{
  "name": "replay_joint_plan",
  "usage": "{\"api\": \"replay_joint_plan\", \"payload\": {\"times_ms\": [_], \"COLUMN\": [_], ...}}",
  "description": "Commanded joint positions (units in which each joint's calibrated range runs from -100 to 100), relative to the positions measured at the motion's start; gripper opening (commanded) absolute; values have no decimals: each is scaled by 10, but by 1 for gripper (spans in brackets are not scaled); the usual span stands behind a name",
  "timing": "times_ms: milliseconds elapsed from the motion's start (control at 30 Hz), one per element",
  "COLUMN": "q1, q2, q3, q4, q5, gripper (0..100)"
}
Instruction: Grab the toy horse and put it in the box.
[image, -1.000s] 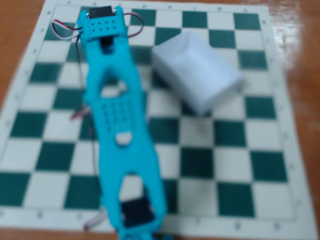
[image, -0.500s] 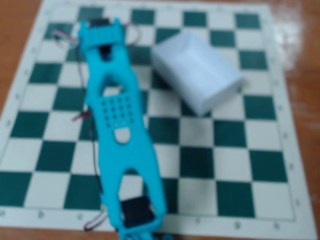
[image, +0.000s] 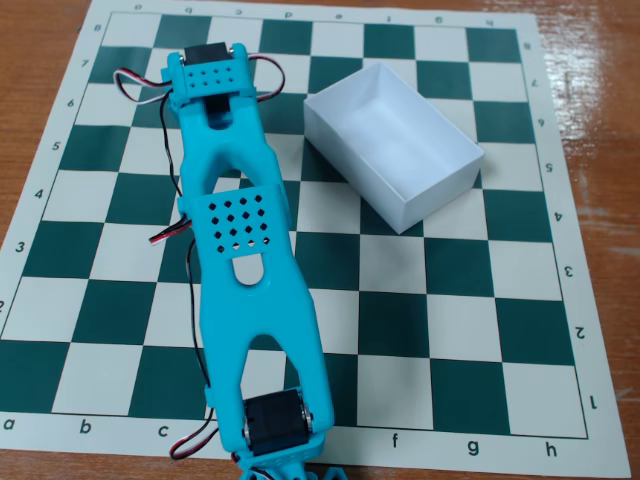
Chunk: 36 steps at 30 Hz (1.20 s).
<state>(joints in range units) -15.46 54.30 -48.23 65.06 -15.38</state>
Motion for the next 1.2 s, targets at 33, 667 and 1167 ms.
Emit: {"api": "replay_joint_plan", "payload": {"times_ms": [33, 667, 1167], "q1": [12, 160, 225], "q2": [-38, -589, -323], "q3": [-13, 504, 455], "q4": [15, -232, -337], "q5": [1, 319, 352], "gripper": [0, 0, 2]}}
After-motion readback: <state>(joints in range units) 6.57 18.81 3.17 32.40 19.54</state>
